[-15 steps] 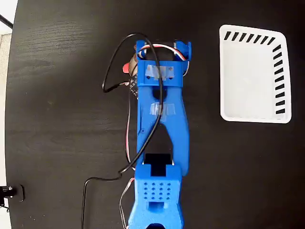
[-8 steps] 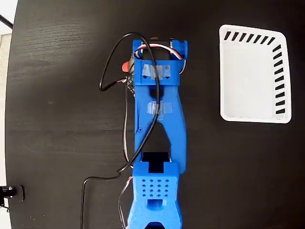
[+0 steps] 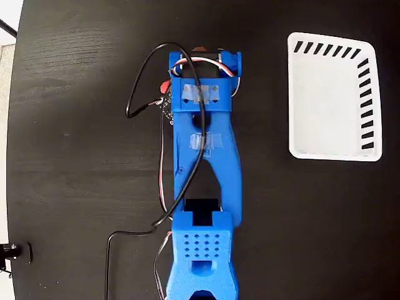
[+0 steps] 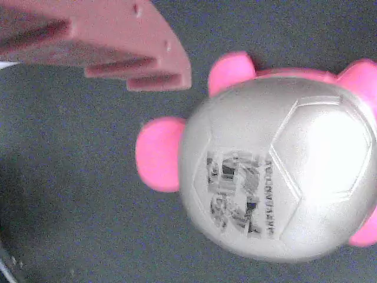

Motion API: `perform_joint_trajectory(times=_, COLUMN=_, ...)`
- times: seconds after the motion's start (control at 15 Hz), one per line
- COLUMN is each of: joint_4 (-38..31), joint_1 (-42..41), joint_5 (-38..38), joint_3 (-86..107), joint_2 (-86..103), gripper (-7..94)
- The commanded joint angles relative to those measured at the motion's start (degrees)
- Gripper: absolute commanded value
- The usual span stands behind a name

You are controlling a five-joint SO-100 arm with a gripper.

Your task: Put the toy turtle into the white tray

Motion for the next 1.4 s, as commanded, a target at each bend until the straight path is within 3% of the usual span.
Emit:
perform_joint_trajectory(times=0.0, joint_4=0.9, joint_1=0.7, joint_5=0.1, joint_3=0.4, joint_2=9.7, gripper=0)
perform_joint_trajectory(times=0.53, joint_4=1.2, joint_1=4.4, joint_5=0.3, joint_3=15.4, joint_2=41.2, gripper=0)
perform_joint_trajectory(times=0.67, joint_4=1.2, joint_1=6.4, joint_5=4.7, joint_3=18.2, joint_2=45.1, gripper=0)
perform_joint_trajectory(times=0.87, joint_4=2.2, joint_1=14.5, joint_5=13.9, joint_3=15.6, joint_2=45.0, gripper=0)
perform_joint_trajectory(times=1.33, joint_4=3.3, joint_1=35.7, joint_5=22.9, joint_3=-2.6, joint_2=29.5, gripper=0)
